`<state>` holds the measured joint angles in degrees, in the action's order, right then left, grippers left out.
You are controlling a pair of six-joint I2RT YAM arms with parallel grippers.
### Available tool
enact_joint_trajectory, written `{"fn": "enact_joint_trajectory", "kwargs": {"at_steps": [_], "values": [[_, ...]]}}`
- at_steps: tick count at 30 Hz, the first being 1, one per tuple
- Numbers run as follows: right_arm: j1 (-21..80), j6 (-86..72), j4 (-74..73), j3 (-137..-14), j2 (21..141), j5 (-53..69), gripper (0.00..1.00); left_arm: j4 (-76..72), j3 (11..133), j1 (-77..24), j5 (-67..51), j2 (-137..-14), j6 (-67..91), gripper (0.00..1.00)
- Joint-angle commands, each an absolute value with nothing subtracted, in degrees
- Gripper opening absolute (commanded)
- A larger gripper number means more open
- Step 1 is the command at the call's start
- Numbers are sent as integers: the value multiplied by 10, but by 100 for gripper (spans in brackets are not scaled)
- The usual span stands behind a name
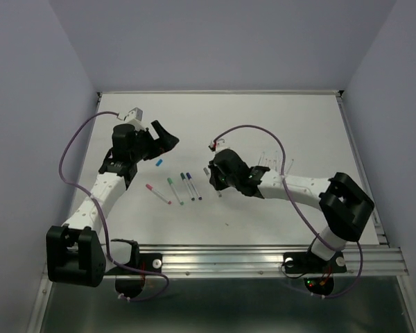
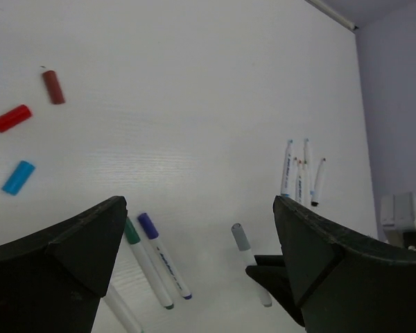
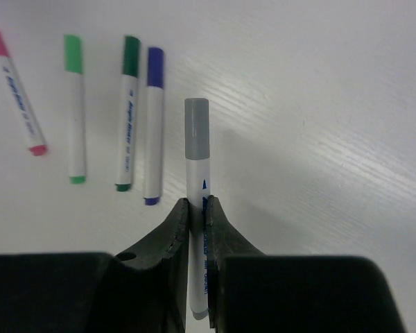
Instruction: Open the pen caps
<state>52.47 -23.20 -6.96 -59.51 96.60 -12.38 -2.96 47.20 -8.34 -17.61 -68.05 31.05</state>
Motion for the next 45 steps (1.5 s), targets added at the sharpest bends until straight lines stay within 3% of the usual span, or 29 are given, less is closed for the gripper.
{"fn": "enact_joint_trajectory", "kwargs": {"at_steps": [1, 15, 26, 30, 36, 41, 45], "values": [[501, -185, 47, -577, 890, -62, 1, -159, 440, -96, -330, -660, 339, 99], [490, -207, 142, -552, 810, -5, 1, -257, 438, -206, -323, -691, 413, 98], [490, -220, 187, -541, 794, -5, 1, -258, 440, -208, -314, -697, 417, 87], [490, -221, 190, -545, 799, 12, 1, -261, 444, -209, -316, -701, 422, 75], [490, -224, 201, -554, 819, 4, 1, -267, 445, -214, -309, -704, 427, 47], [490, -220, 201, -561, 831, 4, 1, -267, 443, -215, -305, -702, 428, 33], [490, -214, 199, -559, 835, 16, 1, -267, 444, -215, -294, -702, 428, 7]]}}
